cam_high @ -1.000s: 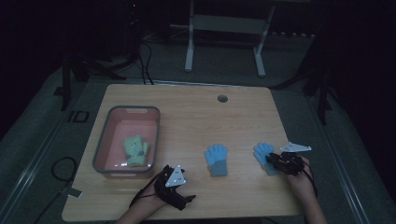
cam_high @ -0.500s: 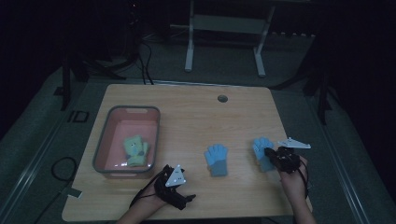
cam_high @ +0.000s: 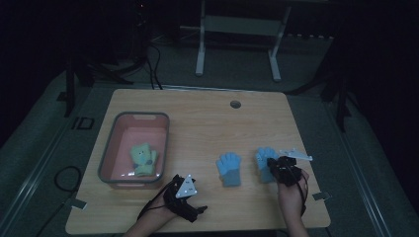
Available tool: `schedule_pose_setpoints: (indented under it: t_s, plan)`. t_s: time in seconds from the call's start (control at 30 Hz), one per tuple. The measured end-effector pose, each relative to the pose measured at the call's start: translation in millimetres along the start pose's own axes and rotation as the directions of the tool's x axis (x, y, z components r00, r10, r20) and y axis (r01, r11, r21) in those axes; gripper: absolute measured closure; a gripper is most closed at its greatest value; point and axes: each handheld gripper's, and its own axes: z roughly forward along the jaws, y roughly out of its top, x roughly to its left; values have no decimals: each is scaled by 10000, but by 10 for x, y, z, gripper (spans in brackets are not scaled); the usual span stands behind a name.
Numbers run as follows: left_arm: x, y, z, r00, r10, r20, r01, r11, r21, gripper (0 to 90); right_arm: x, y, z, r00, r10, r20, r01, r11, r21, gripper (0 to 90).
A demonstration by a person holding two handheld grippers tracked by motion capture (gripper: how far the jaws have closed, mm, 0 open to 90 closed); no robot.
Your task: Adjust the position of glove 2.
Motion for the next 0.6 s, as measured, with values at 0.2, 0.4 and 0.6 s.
schedule_pose_setpoints:
  t_s: [0.2, 0.4, 0.6]
  plan:
    - [-6, -3, -1, 10000, 27, -54, -27, 10000, -6, 33, 95, -72, 121, 9998, 208, 50, -209, 9997, 132, 854]
    - [-9, 1, 9, 10000, 73, -46, -73, 10000, 62, 32, 127, -157, 230, 9996, 139, 238, -149, 9989, 455, 844]
    - [-9, -1, 8, 9999, 102, -22, -102, 9999, 79, 32, 106, -229, 346, 9990, 55, 435, -95, 9956, 935, 719]
